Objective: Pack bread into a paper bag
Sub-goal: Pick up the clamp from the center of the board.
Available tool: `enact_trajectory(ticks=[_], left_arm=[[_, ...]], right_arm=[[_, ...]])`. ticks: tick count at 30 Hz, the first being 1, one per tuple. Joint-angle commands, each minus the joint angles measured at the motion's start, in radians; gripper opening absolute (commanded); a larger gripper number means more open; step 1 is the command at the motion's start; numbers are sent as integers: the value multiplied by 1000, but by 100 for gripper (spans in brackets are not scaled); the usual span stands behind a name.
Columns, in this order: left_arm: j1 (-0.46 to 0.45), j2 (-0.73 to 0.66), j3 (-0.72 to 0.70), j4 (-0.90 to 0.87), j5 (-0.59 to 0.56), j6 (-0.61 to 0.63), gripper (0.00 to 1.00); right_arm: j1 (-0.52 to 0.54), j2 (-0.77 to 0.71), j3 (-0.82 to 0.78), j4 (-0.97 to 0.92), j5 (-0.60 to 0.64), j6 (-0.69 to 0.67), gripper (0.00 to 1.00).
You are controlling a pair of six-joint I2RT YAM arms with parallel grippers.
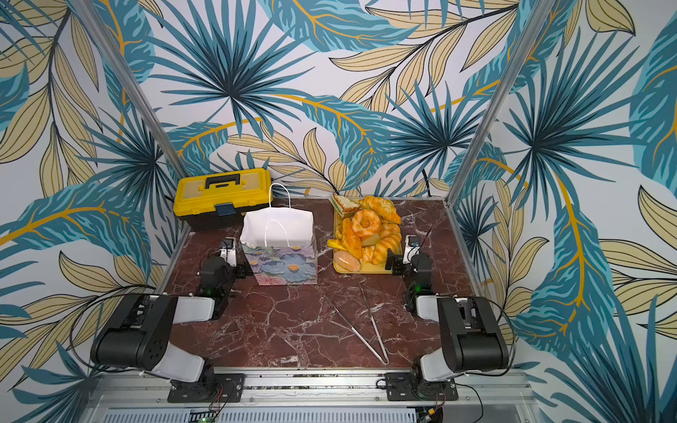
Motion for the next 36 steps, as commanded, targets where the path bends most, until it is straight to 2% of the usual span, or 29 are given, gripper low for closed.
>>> enact_trajectory(ticks=[1, 27, 29, 33, 36], left_arm=[[7, -4, 28, -5, 1, 2, 100], [8, -4, 27, -2, -2, 2, 100], [8, -31, 35, -26, -34, -14, 100], [7, -125, 103, -238, -47, -22, 100], [6, -174, 125, -315, -50, -40, 100]], right_arm=[[4, 5, 0, -11, -8, 0, 100], [11, -1, -5, -5, 22, -7, 99], [27, -54, -15, -18, 68, -15, 100], [31, -239, -4, -204, 173, 17, 99], [37, -341, -20, -233, 209, 52, 99]])
